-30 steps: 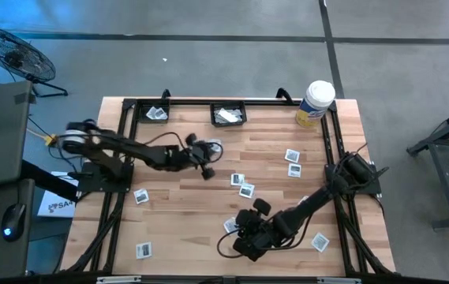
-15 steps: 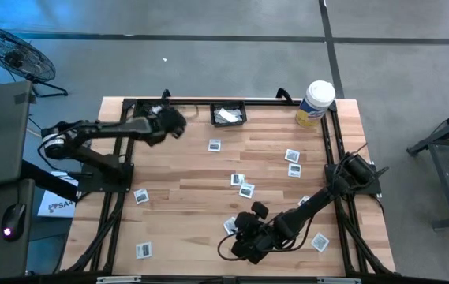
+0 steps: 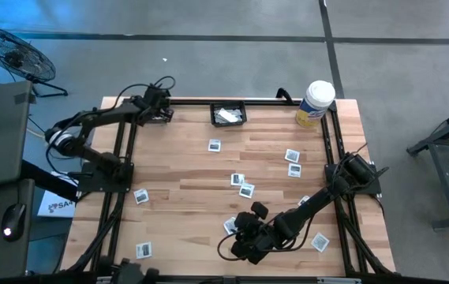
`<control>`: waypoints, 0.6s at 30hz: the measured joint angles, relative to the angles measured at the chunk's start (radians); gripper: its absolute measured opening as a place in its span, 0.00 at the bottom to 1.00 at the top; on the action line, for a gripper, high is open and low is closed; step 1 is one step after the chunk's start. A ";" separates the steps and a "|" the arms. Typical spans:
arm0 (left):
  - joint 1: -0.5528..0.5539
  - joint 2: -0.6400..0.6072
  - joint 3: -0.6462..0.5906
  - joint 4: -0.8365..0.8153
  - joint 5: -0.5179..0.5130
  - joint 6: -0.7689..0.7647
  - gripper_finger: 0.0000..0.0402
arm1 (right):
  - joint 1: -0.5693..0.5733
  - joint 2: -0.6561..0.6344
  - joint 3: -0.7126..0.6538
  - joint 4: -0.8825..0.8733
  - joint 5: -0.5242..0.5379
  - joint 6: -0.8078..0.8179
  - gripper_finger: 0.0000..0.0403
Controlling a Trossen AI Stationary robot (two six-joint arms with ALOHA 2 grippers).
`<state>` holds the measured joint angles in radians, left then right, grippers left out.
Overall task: Pick & Place First Aid Supplies
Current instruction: Put the gray towelette pack into the left black bin
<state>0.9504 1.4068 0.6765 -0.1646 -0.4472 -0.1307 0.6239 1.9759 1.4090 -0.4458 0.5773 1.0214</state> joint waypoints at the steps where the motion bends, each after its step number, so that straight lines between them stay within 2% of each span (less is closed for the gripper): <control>1: 0.009 0.013 0.000 0.007 0.015 0.000 0.00 | 0.000 0.000 0.000 0.002 0.000 0.000 0.35; 6: 0.042 0.061 0.000 0.034 0.057 0.003 0.03 | 0.000 0.000 0.000 0.006 -0.001 0.008 0.35; 10: 0.045 0.064 0.018 0.026 0.055 0.008 0.10 | 0.000 0.000 0.000 0.009 -0.008 0.010 0.35; 15: 0.044 0.060 0.100 -0.106 0.068 0.022 0.24 | 0.000 0.000 0.000 0.009 -0.008 0.009 0.35; 18: 0.031 0.049 0.156 -0.194 0.157 0.022 0.29 | 0.000 0.000 0.000 0.009 -0.008 0.009 0.35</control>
<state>0.9818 1.4562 0.8328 -0.3590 -0.2905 -0.1089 0.6239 1.9759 1.4090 -0.4371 0.5690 1.0301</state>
